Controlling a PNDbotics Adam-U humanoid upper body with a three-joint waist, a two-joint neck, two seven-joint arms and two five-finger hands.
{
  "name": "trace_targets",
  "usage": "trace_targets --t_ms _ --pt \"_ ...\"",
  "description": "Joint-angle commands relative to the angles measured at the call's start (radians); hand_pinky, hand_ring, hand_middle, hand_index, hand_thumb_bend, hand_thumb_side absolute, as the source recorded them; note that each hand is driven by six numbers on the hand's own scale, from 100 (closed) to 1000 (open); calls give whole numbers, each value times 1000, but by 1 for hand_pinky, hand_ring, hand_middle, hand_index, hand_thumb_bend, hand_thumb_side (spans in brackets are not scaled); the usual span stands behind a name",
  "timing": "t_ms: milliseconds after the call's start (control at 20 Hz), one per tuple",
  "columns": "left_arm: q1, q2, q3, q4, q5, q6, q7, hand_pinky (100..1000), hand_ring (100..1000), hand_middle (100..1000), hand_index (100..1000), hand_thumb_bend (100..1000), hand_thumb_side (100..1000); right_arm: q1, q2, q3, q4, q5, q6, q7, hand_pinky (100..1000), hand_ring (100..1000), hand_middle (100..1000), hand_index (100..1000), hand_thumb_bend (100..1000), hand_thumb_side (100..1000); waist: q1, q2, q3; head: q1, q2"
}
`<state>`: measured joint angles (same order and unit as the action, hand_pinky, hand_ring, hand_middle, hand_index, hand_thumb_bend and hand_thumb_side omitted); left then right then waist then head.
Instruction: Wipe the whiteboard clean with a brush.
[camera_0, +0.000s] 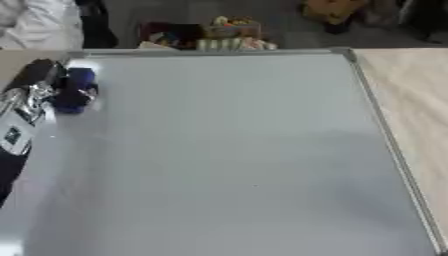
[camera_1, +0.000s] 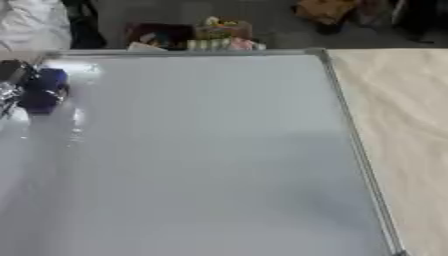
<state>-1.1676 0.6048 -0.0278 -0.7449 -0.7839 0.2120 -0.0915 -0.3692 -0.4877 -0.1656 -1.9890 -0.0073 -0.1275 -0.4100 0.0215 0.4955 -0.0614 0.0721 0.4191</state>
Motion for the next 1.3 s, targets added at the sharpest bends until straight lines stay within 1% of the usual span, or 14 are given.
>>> trace_targets --t_ms 50,250,500,850,1050,1300 --pt "-10 7 2 -5 10 -5 2 412 483 343 620 107 383 -7 -13 -11 -11 -5 1 -2 836 797 687 848 100 1000 -3 -18 -4 4 -15" --pt "-14 0 -11 -10 1 -21 -14 415 485 351 626 101 384 -12 -13 -10 -11 -6 -1 -1 836 796 687 848 100 1000 -2 -14 -9 11 -15" --pt "-19 -1 -19 -9 -34 -44 -55 420 487 357 623 100 383 -22 -15 -8 -11 -8 -4 -1 836 796 686 848 100 1000 3 -7 -22 30 -21" --pt "-29 -22 -34 -23 -87 -76 -104 418 485 358 618 100 396 -23 -13 -9 -11 -10 -3 -6 836 794 683 846 100 1000 5 1 -27 43 -22" --pt "-35 -37 -42 -31 -95 -84 -119 416 483 356 617 100 407 -25 -12 -9 -11 -12 -4 -9 836 794 683 846 100 1000 6 1 -29 45 -24" --pt "-38 -43 -44 -36 -99 -79 -122 409 477 348 615 100 413 -24 -11 -10 -11 -12 -4 -10 836 794 682 845 100 1000 6 0 -29 45 -27"
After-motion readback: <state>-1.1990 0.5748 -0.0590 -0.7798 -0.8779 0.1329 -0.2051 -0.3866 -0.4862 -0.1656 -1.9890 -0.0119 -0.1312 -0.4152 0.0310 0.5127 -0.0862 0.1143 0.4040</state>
